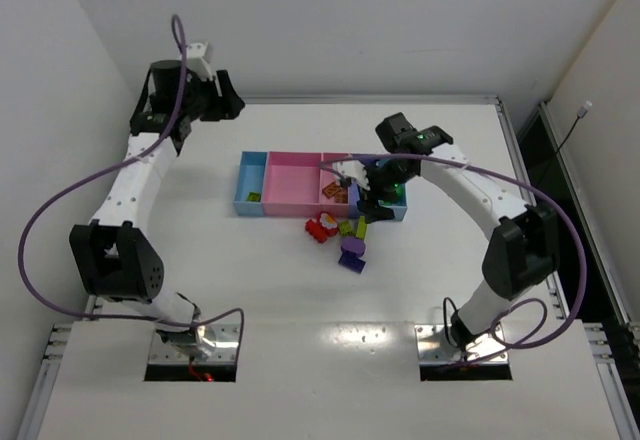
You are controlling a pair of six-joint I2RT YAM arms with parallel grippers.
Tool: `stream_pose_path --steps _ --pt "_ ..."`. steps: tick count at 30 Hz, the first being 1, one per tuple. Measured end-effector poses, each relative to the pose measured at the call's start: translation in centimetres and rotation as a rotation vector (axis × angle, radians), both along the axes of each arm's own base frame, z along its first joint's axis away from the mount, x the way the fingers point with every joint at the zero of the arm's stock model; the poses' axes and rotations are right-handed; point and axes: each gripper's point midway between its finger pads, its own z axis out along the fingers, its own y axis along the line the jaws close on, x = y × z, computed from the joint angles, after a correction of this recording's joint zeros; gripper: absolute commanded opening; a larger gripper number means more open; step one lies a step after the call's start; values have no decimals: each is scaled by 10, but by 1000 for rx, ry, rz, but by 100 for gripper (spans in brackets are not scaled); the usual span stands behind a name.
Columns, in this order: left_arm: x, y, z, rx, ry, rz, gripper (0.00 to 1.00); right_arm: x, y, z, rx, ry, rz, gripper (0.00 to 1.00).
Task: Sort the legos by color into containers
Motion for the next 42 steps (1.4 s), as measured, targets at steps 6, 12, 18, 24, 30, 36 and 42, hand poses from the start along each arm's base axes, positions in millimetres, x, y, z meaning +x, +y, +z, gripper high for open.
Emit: stream_pose_path --steps 6,12,18,24,30,36,42 --pt "12 29 22 -30 -42 34 68 -25 -16 -13 -57 -95 358 74" --pt "12 24 -4 -53 41 11 68 -32 -25 -34 -91 -167 691 65" --pt "10 23 -8 -68 56 11 68 -23 -26 -67 -123 -215 823 61" --pt "8 24 -16 -67 75 17 68 -17 -19 -88 -166 -238 900 59" --pt "8 27 -17 -70 78 23 68 -9 -4 -94 -193 -302 947 57" --pt "9 31 -17 -71 78 32 68 -5 -2 -102 -230 -294 968 57" --pt "9 33 -17 -75 78 32 69 0 -7 -113 -267 -281 974 57"
